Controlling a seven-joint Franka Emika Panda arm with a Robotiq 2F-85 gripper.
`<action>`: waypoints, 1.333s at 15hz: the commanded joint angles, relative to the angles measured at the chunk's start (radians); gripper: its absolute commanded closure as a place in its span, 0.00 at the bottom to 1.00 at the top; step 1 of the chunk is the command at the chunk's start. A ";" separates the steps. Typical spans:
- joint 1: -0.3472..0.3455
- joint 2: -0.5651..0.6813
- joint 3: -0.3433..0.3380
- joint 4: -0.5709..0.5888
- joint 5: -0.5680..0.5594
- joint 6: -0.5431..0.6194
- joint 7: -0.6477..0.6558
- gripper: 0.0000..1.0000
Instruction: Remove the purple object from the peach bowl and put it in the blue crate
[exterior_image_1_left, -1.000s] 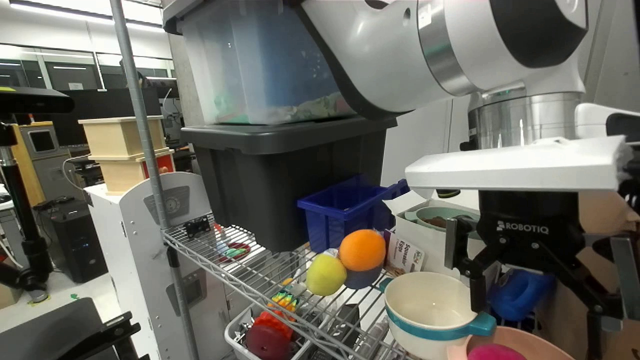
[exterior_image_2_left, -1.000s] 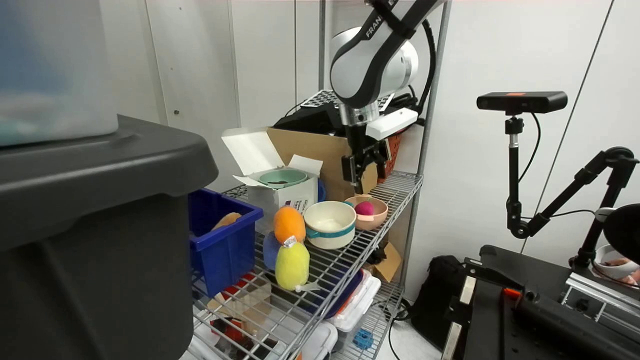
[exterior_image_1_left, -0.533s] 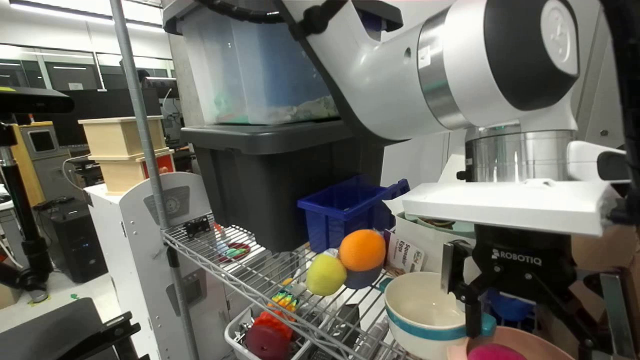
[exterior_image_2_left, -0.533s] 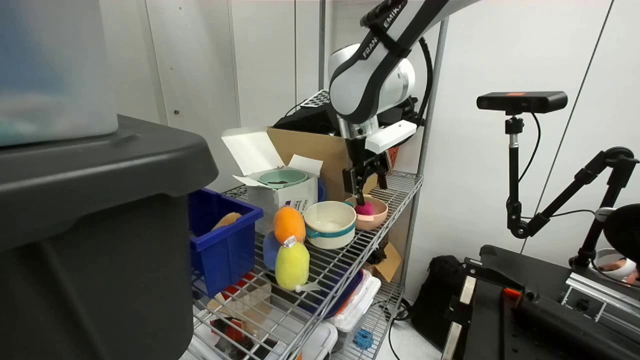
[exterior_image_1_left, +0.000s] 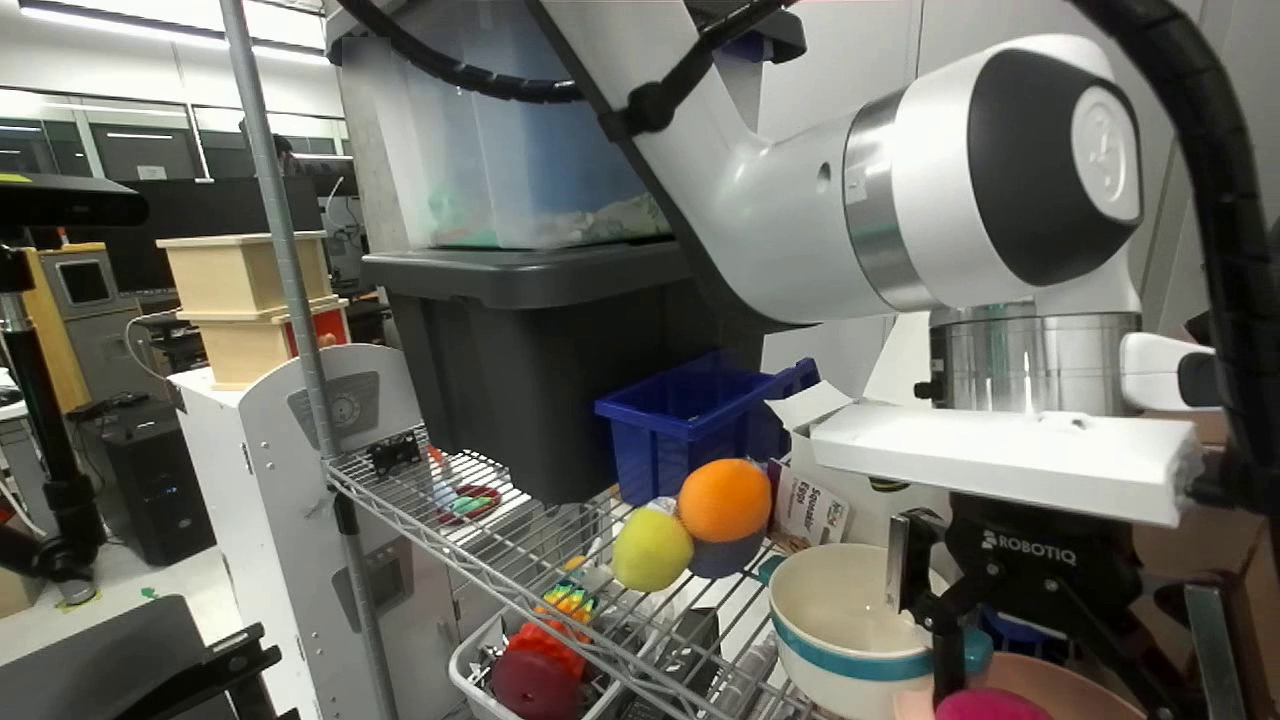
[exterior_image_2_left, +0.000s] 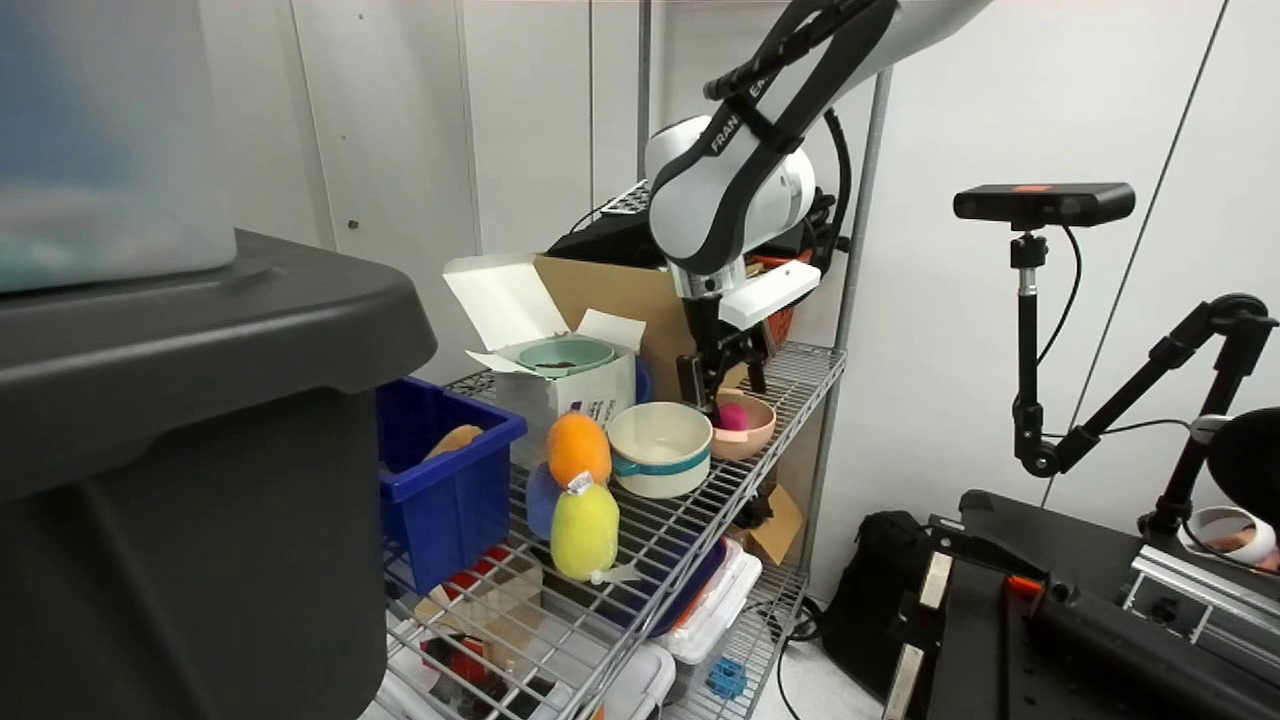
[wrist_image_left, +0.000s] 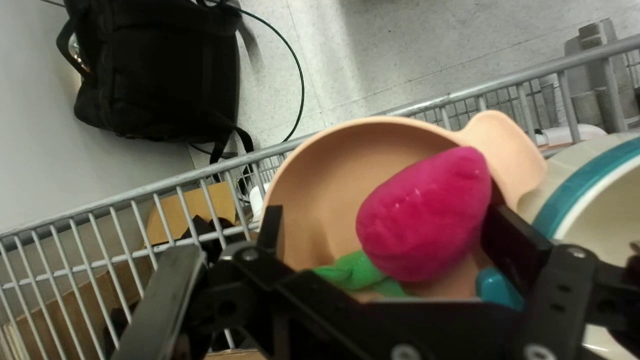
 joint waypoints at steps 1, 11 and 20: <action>0.006 0.031 -0.006 0.029 0.007 0.003 0.016 0.00; 0.014 0.037 -0.006 0.037 0.011 0.000 0.040 0.73; 0.021 -0.051 0.017 -0.010 0.031 -0.003 0.033 0.97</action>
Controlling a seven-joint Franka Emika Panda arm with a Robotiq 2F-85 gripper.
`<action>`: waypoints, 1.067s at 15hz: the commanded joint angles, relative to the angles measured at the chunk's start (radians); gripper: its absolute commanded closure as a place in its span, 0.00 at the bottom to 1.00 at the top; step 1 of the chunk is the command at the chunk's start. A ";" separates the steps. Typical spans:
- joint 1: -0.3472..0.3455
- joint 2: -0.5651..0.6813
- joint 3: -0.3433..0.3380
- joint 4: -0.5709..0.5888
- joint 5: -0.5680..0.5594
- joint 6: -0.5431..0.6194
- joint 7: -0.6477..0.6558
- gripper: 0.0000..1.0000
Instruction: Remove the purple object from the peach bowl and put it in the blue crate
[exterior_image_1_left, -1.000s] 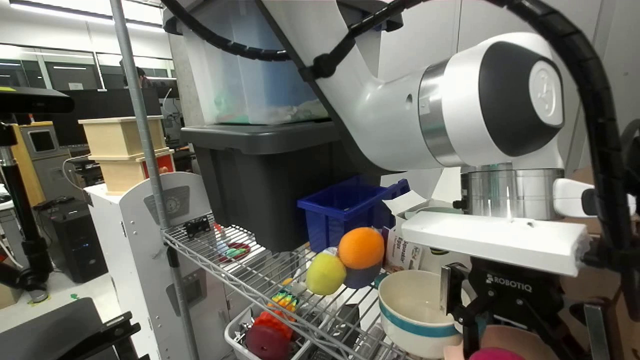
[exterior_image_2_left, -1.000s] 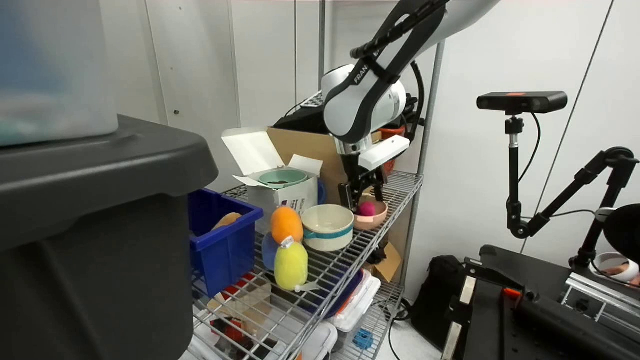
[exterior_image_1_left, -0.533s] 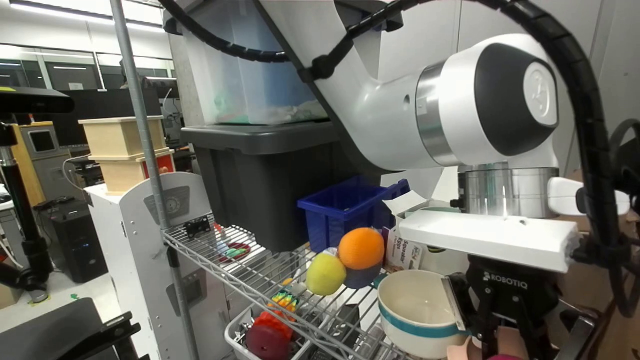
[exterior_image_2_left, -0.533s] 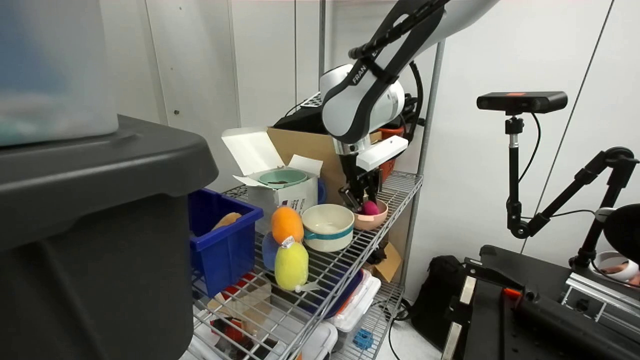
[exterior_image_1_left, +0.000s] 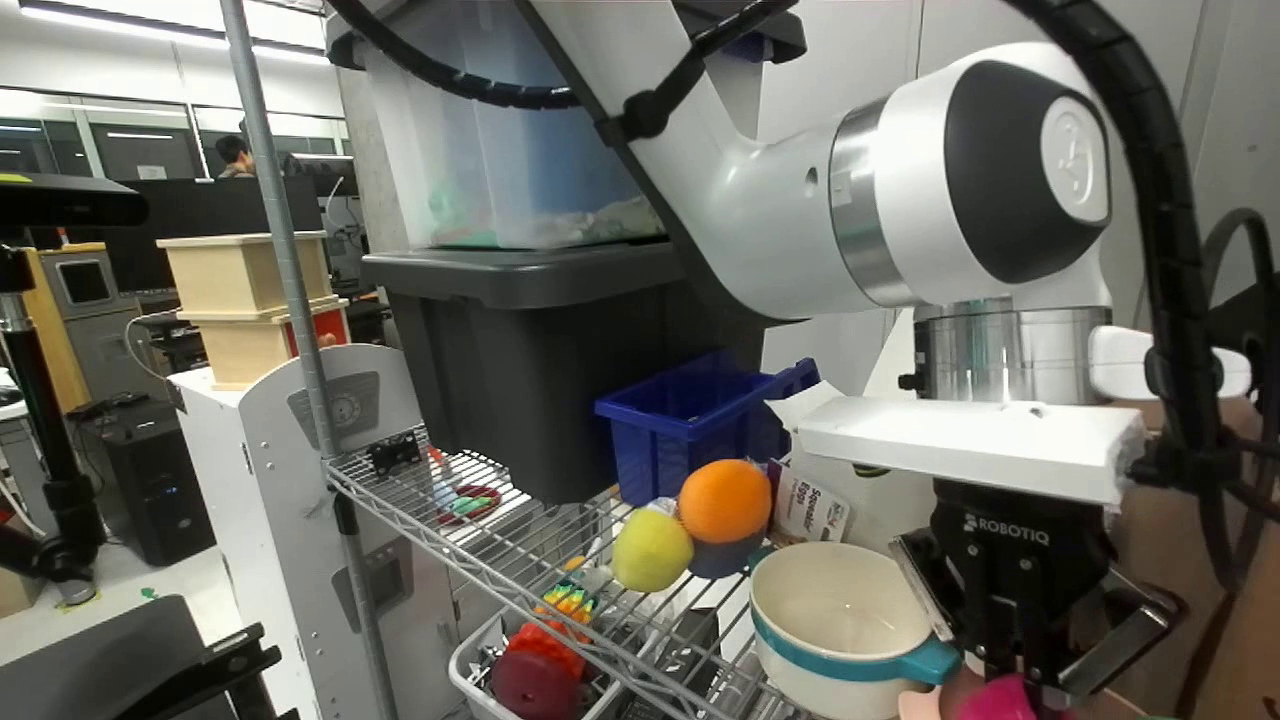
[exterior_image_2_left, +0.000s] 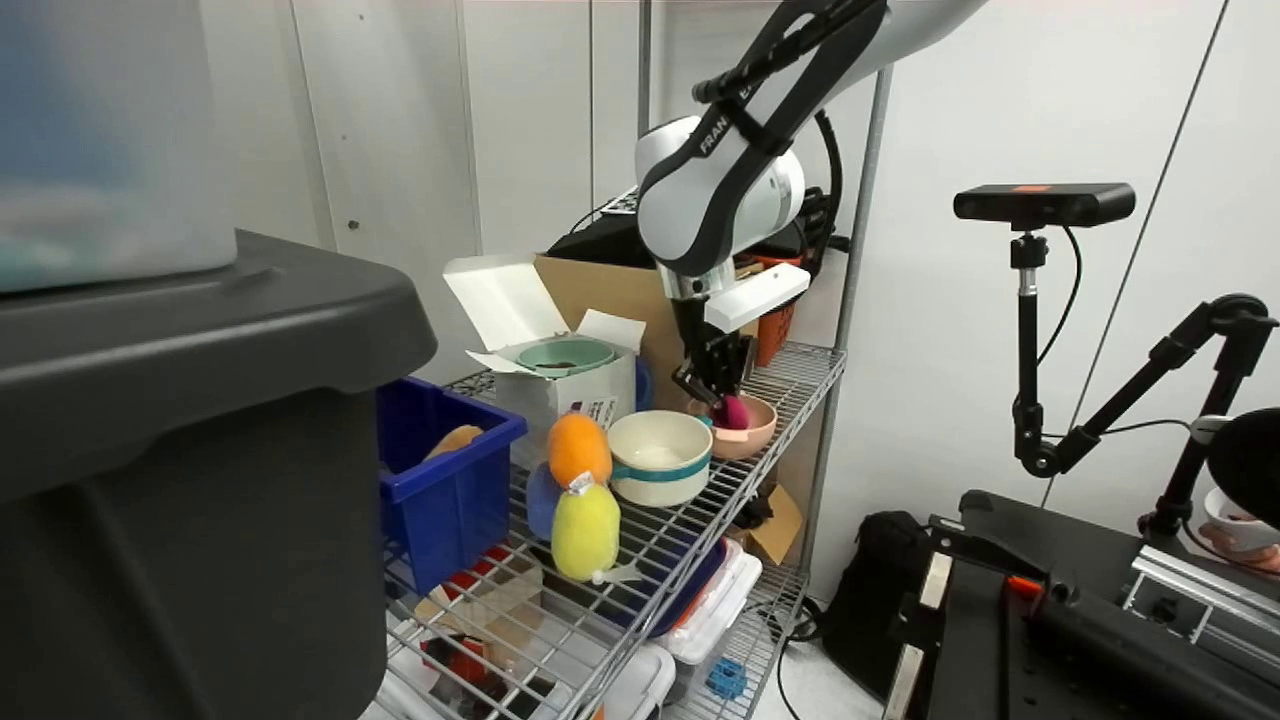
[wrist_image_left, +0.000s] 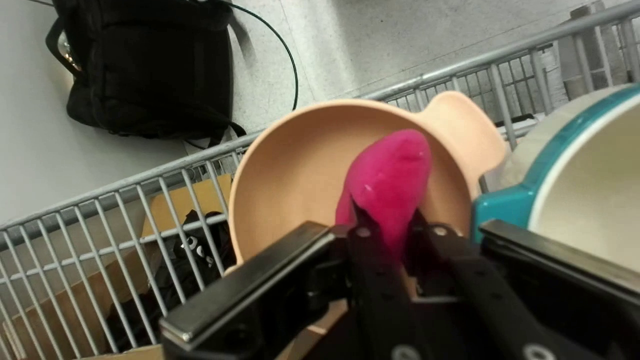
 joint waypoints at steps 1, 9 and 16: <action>0.011 -0.084 0.018 -0.046 0.029 0.000 -0.011 0.96; 0.033 -0.268 0.060 -0.145 0.061 0.009 -0.039 0.96; 0.060 -0.350 0.085 -0.202 0.067 0.005 -0.044 0.96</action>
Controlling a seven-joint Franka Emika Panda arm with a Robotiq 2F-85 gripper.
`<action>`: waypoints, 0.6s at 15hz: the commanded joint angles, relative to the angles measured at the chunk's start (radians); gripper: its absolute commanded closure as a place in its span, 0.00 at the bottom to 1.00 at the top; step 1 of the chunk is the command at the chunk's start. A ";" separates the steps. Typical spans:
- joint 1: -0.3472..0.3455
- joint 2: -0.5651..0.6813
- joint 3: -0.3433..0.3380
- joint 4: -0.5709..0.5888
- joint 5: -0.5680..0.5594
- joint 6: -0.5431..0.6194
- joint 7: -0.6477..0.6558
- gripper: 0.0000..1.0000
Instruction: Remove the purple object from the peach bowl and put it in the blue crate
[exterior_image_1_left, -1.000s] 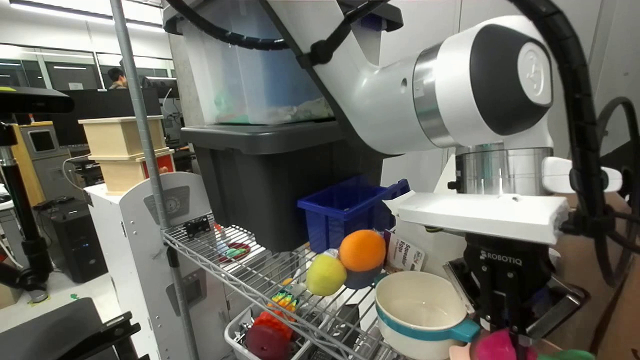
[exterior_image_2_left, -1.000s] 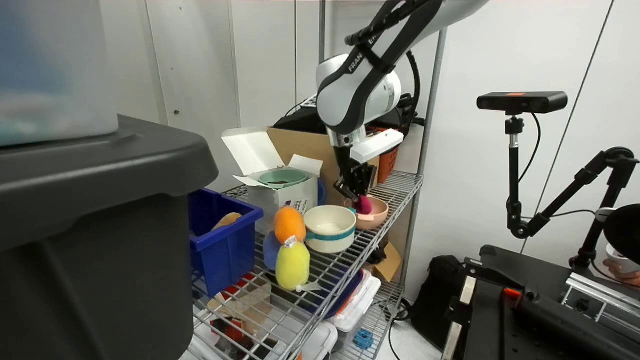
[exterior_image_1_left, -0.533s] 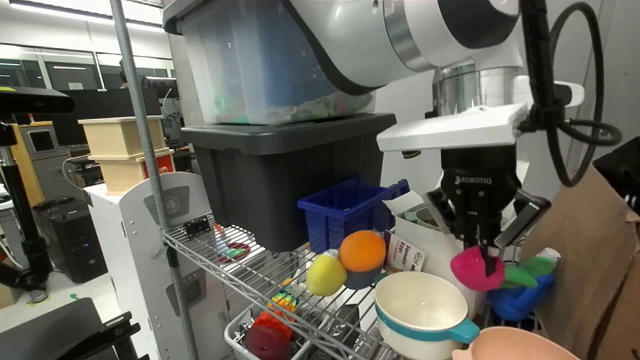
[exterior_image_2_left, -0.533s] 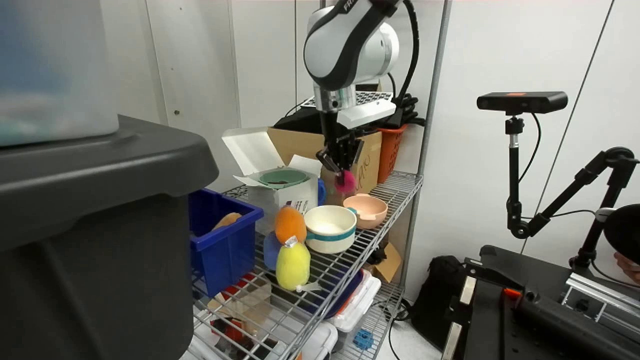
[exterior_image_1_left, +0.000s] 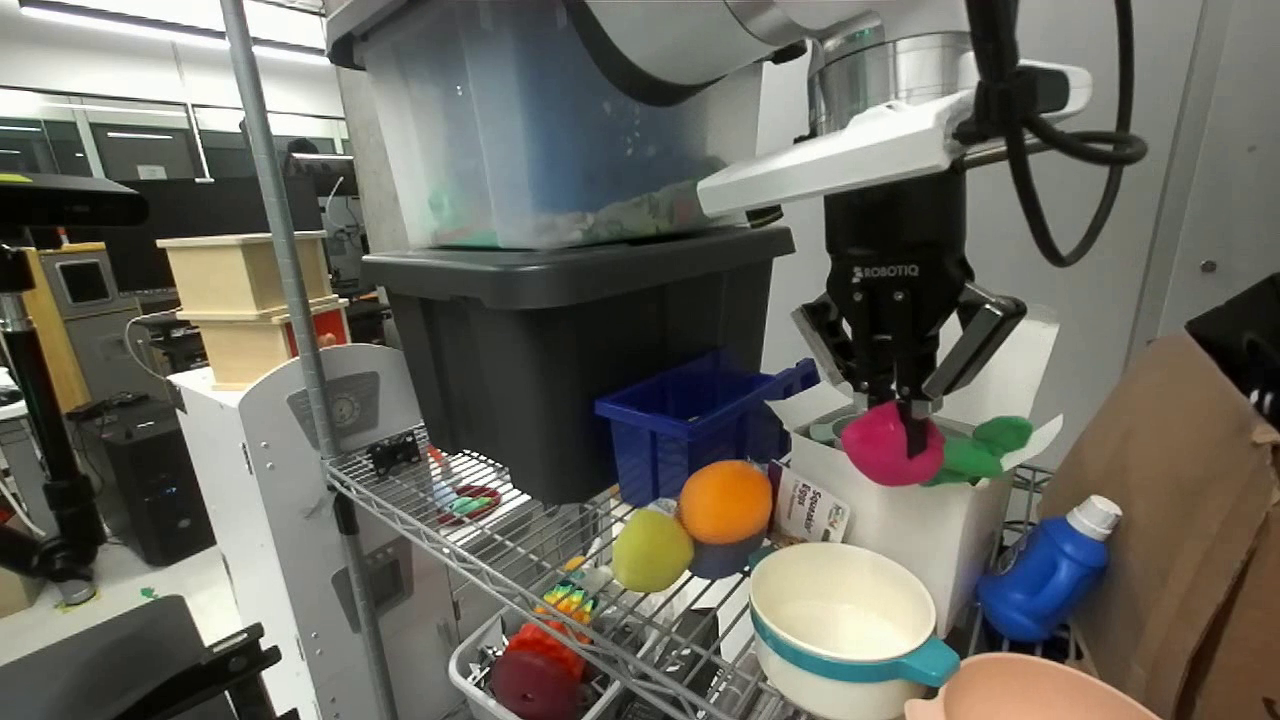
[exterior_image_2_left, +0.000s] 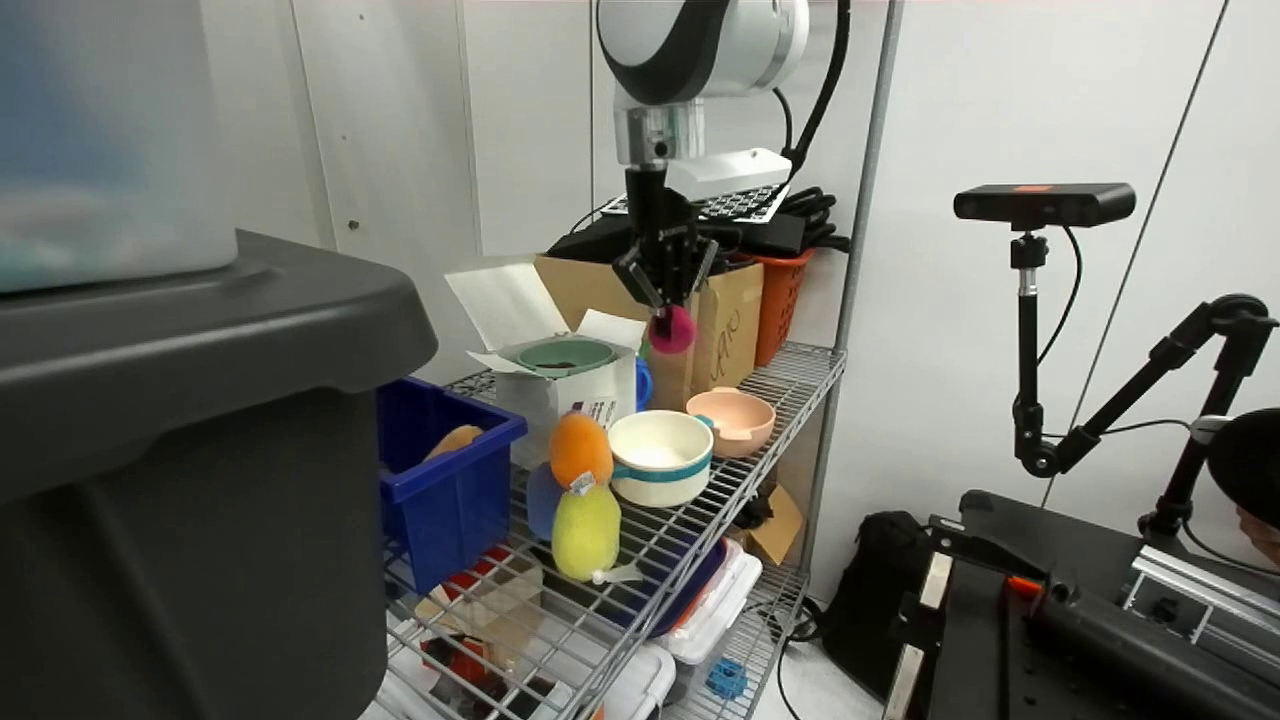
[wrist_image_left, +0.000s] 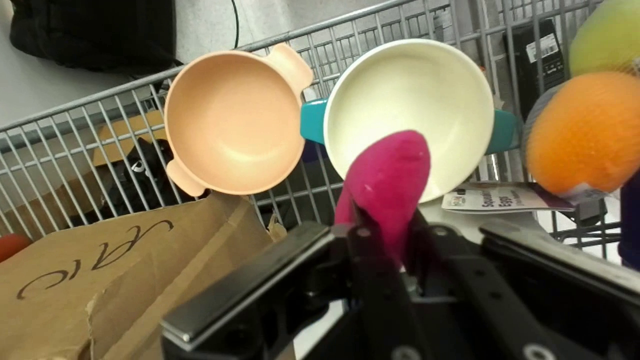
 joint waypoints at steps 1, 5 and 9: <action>0.018 -0.068 0.017 -0.060 0.014 0.006 -0.017 0.96; 0.051 -0.104 0.039 -0.080 0.014 0.002 -0.014 0.94; 0.092 -0.096 0.060 -0.061 0.011 0.003 0.002 0.96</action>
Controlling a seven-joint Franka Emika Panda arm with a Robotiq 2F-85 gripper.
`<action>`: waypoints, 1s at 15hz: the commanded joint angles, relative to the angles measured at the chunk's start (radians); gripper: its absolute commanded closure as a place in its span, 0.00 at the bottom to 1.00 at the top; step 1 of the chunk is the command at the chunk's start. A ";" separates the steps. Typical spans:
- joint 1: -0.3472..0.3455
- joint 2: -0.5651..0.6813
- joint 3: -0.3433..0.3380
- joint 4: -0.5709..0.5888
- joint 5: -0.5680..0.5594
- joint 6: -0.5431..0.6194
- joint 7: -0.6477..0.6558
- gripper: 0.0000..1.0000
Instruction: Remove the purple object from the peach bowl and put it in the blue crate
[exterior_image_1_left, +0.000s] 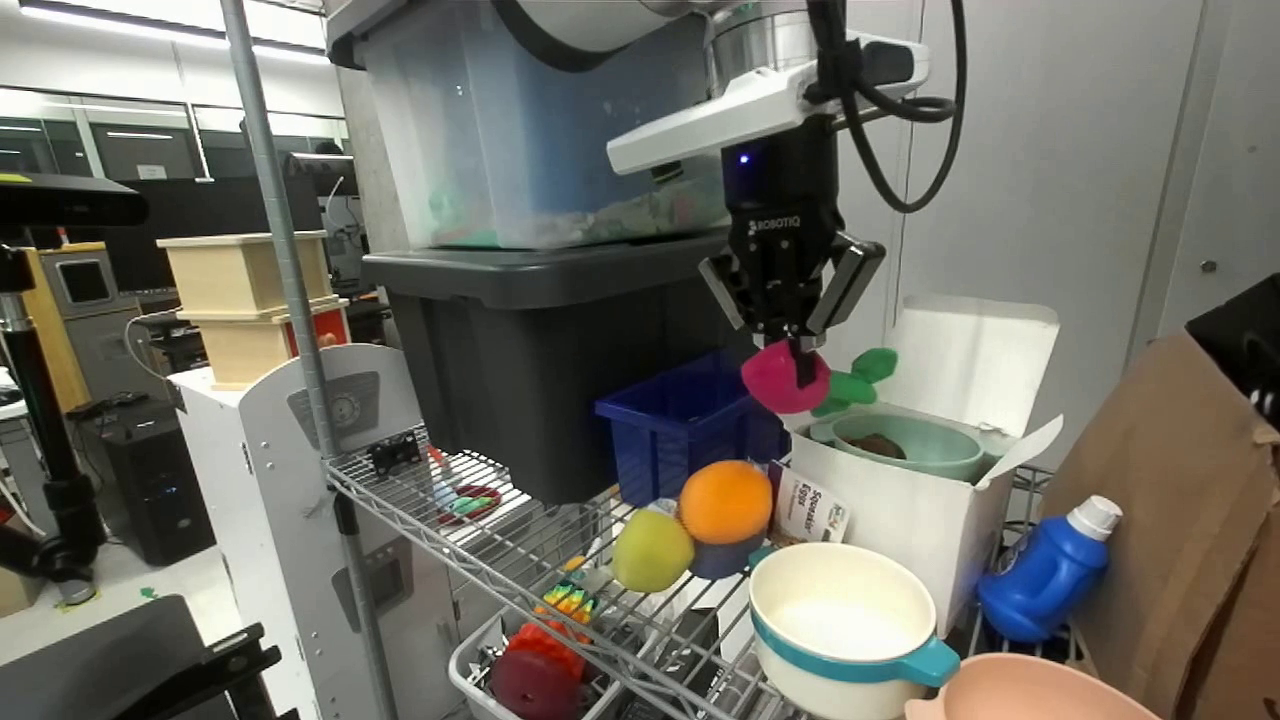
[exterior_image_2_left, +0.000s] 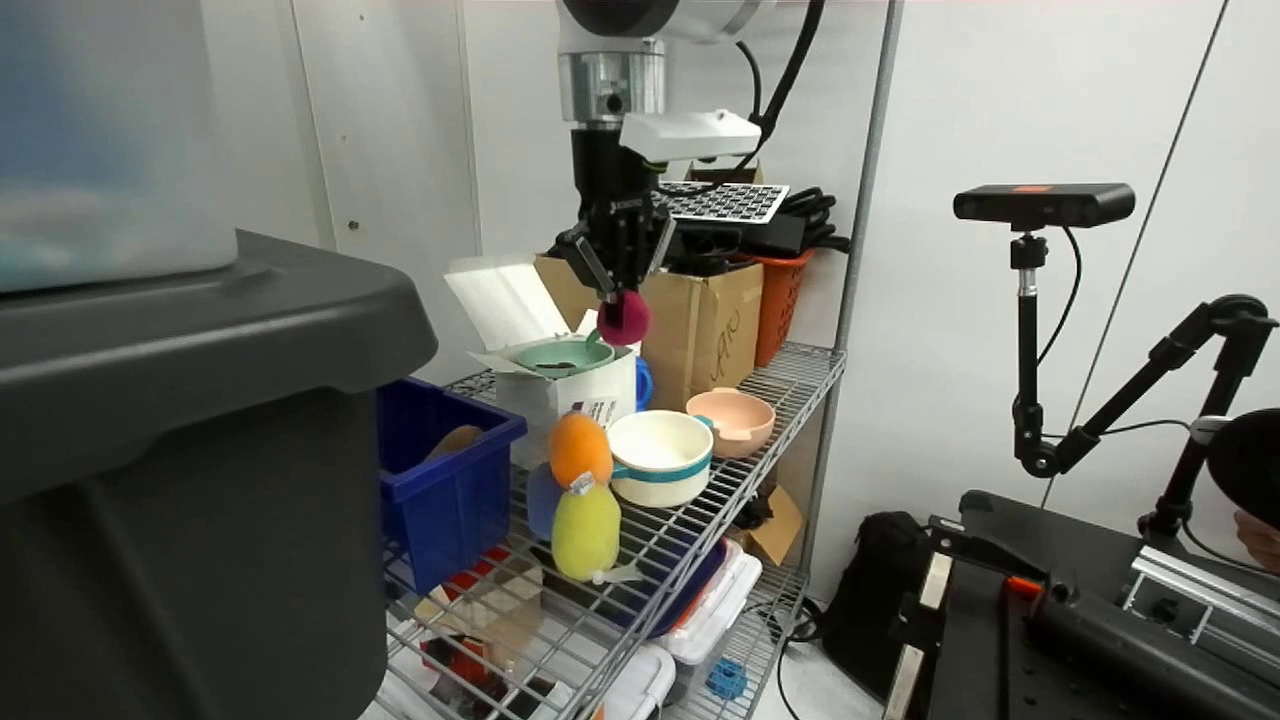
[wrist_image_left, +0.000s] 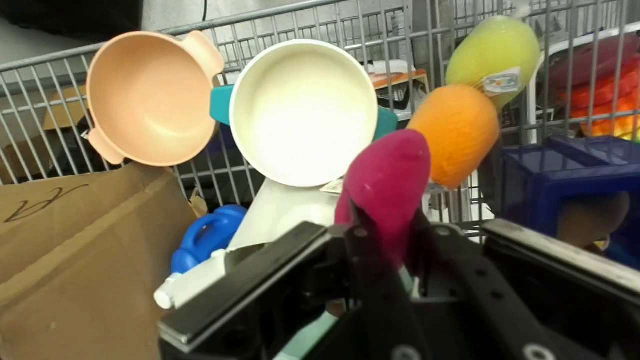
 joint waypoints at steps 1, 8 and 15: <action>0.033 -0.018 0.019 -0.009 0.010 0.005 0.005 0.96; 0.114 0.028 0.051 0.050 0.010 -0.002 0.059 0.96; 0.160 0.120 0.053 0.152 0.011 0.002 0.126 0.96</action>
